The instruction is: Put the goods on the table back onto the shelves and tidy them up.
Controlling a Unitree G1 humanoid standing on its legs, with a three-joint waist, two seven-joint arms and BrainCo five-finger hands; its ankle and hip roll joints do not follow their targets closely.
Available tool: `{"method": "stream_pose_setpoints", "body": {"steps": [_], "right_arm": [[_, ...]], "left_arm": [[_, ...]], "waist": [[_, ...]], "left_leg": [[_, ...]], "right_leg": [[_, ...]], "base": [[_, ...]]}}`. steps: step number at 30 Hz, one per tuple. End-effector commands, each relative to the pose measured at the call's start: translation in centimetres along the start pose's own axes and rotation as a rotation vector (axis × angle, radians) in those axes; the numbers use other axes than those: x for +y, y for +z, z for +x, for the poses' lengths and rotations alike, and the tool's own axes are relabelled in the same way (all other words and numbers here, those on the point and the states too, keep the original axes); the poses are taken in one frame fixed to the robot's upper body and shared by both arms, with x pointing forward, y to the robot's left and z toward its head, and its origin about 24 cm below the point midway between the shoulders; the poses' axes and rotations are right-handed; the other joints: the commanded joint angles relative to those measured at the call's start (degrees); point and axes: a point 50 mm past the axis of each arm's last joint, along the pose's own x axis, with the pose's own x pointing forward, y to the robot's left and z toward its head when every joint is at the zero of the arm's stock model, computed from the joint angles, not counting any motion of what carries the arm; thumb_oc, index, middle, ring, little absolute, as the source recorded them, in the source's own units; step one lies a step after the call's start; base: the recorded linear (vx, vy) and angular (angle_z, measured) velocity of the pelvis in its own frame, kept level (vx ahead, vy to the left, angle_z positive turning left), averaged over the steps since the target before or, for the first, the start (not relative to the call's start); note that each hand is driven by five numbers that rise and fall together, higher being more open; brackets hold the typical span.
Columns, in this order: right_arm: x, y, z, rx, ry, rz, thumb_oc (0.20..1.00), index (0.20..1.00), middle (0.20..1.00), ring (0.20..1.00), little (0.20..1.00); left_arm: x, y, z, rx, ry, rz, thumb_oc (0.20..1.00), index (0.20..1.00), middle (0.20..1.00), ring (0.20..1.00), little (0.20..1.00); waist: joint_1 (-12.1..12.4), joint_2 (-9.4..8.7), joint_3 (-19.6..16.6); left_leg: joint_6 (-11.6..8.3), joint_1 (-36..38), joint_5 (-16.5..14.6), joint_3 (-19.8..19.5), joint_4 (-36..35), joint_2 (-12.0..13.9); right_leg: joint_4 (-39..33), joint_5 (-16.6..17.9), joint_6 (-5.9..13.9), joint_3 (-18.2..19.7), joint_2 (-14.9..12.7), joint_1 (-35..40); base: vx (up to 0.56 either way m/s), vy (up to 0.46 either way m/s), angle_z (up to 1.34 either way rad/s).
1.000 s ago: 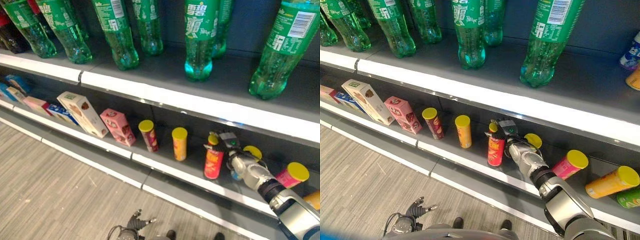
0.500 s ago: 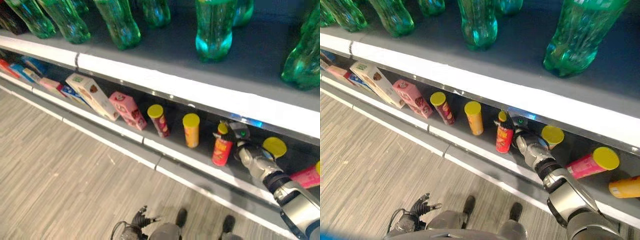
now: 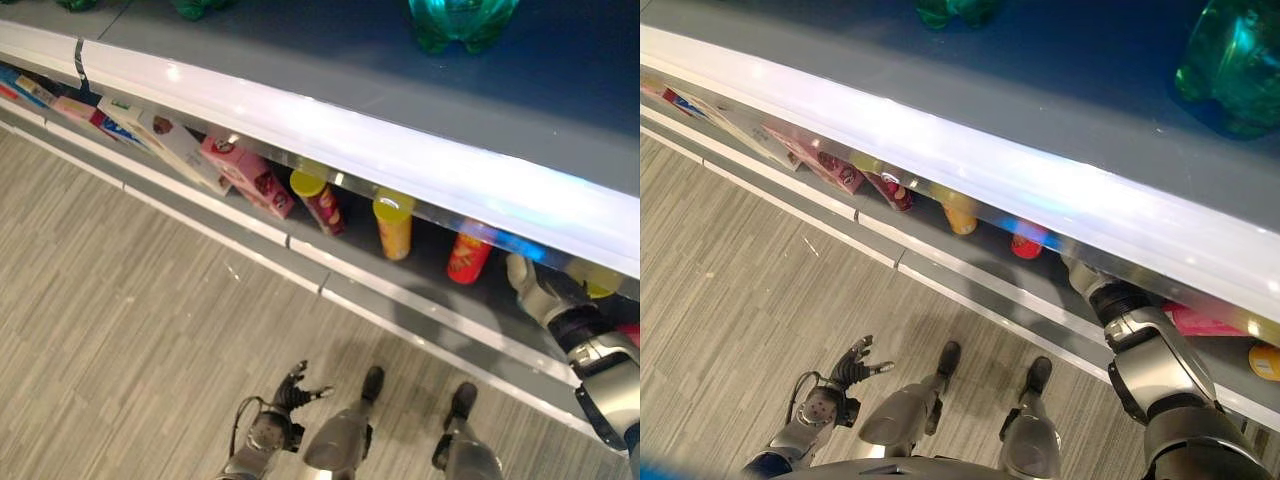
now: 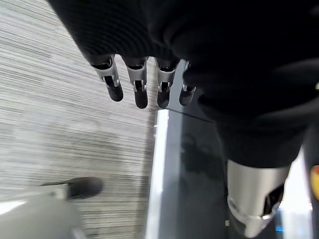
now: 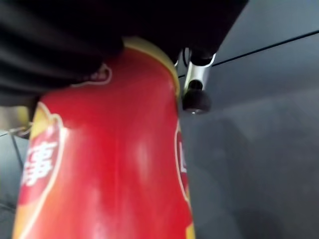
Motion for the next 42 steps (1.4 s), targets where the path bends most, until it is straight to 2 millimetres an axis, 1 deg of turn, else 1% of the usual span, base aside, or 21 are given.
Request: {"method": "stream_pose_setpoints", "body": {"steps": [1, 3, 5, 7, 12, 13, 14, 15, 16, 17, 20, 28, 32, 42], "right_arm": [[-1.9, 1.1, 0.9, -0.068, -0.12, -0.009, 0.2, 0.2, 0.2, 0.2, 0.2], [-2.3, 1.6, 0.7, -0.091, -0.149, -0.005, 0.2, 0.2, 0.2, 0.2, 0.2], [-3.1, 2.9, 0.2, -0.144, -0.212, -0.005, 0.2, 0.2, 0.2, 0.2, 0.2], [-3.5, 3.5, 0.0, -0.167, -0.239, 0.007, 0.2, 0.2, 0.2, 0.2, 0.2], [-3.6, 4.6, -0.6, -0.21, -0.249, 0.036, 0.2, 0.2, 0.2, 0.2, 0.2], [-3.5, 5.3, -0.8, -0.232, -0.247, 0.054, 0.2, 0.2, 0.2, 0.2, 0.2], [-3.2, 5.7, -0.8, -0.24, -0.228, 0.064, 0.2, 0.2, 0.2, 0.2, 0.2], [-3.1, 5.8, -0.7, -0.244, -0.227, 0.057, 0.2, 0.2, 0.2, 0.2, 0.2], [-3.1, 5.8, -0.7, -0.245, -0.227, 0.056, 0.2, 0.2, 0.2, 0.2, 0.2], [-3.0, 5.6, -0.7, -0.244, -0.22, 0.044, 0.2, 0.2, 0.2, 0.2, 0.2], [-2.8, 5.4, -0.8, -0.256, -0.208, 0.014, 0.2, 0.2, 0.2, 0.2, 0.2], [-2.2, 5.5, -1.1, -0.277, -0.173, -0.002, 0.2, 0.2, 0.2, 0.2, 0.2], [-1.6, 6.0, -1.4, -0.292, -0.146, 0.015, 0.2, 0.2, 0.2, 0.2, 0.2], [-1.2, 6.9, -1.3, -0.31, -0.13, 0.032, 0.2, 0.2, 0.2, 0.2, 0.2]], "left_arm": [[1.2, -1.1, -0.8, 0.025, 0.003, 0.008, 1.0, 1.0, 1.0, 1.0, 1.0], [1.5, -0.7, -0.8, 0.008, 0.009, 0.006, 1.0, 1.0, 1.0, 1.0, 1.0], [1.8, 0.2, -0.9, -0.032, 0.013, 0.001, 1.0, 1.0, 1.0, 1.0, 1.0], [1.9, 0.5, -1.0, -0.046, 0.014, -0.001, 1.0, 1.0, 1.0, 1.0, 1.0], [2.4, 0.7, -1.3, -0.062, 0.026, 0.001, 1.0, 1.0, 1.0, 1.0, 1.0], [2.9, 0.0, -1.0, -0.021, 0.053, 0.017, 1.0, 1.0, 1.0, 1.0, 1.0], [2.7, -1.4, -0.8, 0.042, 0.051, 0.038, 1.0, 1.0, 1.0, 1.0, 1.0], [2.6, -2.3, -0.9, 0.082, 0.065, 0.044, 1.0, 1.0, 1.0, 1.0, 1.0], [2.6, -2.3, -0.9, 0.081, 0.066, 0.043, 1.0, 1.0, 1.0, 1.0, 1.0], [2.3, -3.3, -1.0, 0.13, 0.073, 0.033, 1.0, 1.0, 1.0, 1.0, 1.0], [2.2, -3.8, -0.9, 0.16, 0.082, 0.03, 1.0, 1.0, 1.0, 1.0, 1.0], [2.0, -3.9, -0.6, 0.17, 0.088, 0.021, 1.0, 1.0, 1.0, 1.0, 1.0], [1.8, -3.8, -0.4, 0.178, 0.091, 0.025, 1.0, 1.0, 1.0, 1.0, 1.0], [1.7, -3.1, 0.4, 0.17, 0.11, 0.019, 1.0, 1.0, 1.0, 1.0, 1.0]], "waist": [[0.4, -3.04, -2.6], [0.2, -3.18, -2.6], [-0.3, -3.28, -2.3], [-0.5, -3.23, -2.0], [-0.8, -3.26, -1.5], [-1.4, -3.53, -1.4], [-1.6, -3.71, -1.2], [-1.5, -3.73, -1.1], [-1.5, -3.68, -1.1], [-1.5, -3.77, -0.7], [-1.9, -3.69, -0.2], [-2.5, -3.66, 0.7], [-3.2, -3.86, 1.0], [-3.8, -4.3, 1.3]], "left_leg": [[-0.53, -3.2, -7.0, 5.7, 7.8, 1.7], [-0.4, -3.2, -7.5, 5.9, 8.3, 1.7], [-0.28, -3.5, -8.2, 6.0, 9.5, 1.8], [-0.23, -3.8, -8.4, 6.1, 10.0, 1.8], [-0.32, -4.5, -9.1, 6.2, 11.6, 1.9], [-0.39, -4.6, -9.1, 6.3, 11.9, 2.0], [-0.49, -4.9, -9.3, 6.4, 12.2, 2.0], [-0.55, -5.0, -9.4, 6.3, 12.5, 2.0], [-0.56, -5.1, -9.4, 6.3, 12.6, 2.0], [-0.7, -5.4, -9.4, 6.3, 12.9, 2.1], [-0.91, -5.8, -9.3, 6.2, 13.2, 2.2], [-1.29, -5.9, -8.8, 6.5, 12.9, 2.7], [-1.34, -5.8, -8.7, 6.7, 12.6, 2.9], [-1.36, -5.9, -8.7, 7.2, 12.6, 2.9]], "right_leg": [[8.7, -11.7, 4.71, 4.1, -5.3, 4.6], [8.8, -11.8, 4.68, 4.5, -5.3, 4.6], [9.1, -12.3, 4.52, 4.9, -5.2, 4.5], [9.2, -12.5, 4.38, 4.9, -5.2, 4.4], [10.1, -12.9, 4.23, 5.1, -5.3, 4.1], [10.4, -13.1, 4.24, 5.3, -5.2, 3.8], [10.7, -13.2, 4.21, 5.5, -5.3, 3.5], [11.0, -13.4, 4.13, 5.6, -5.3, 3.2], [11.0, -13.4, 4.13, 5.6, -5.3, 3.1], [11.5, -13.6, 4.02, 5.7, -5.3, 2.7], [12.4, -13.8, 3.86, 5.8, -5.3, 1.9], [12.9, -14.0, 3.58, 6.1, -5.2, 1.0], [13.0, -13.9, 3.53, 6.4, -5.1, 0.8], [13.1, -13.7, 3.52, 6.7, -5.2, 0.2]], "base": [[0.01, 0.01, -0.07], [0.01, 0.01, -0.11], [0.0, 0.003, -0.03], [0.0, 0.0, 0.0], [-0.02, 0.002, -0.01], [-0.04, 0.018, 0.0], [-0.05, 0.019, 0.0], [-0.03, 0.014, -0.01], [-0.05, -0.003, -0.02], [-0.05, -0.008, -0.04], [-0.04, -0.004, 0.0], [-0.02, -0.004, 0.0], [-0.01, -0.001, -0.04], [0.0, 0.001, -0.01]]}}
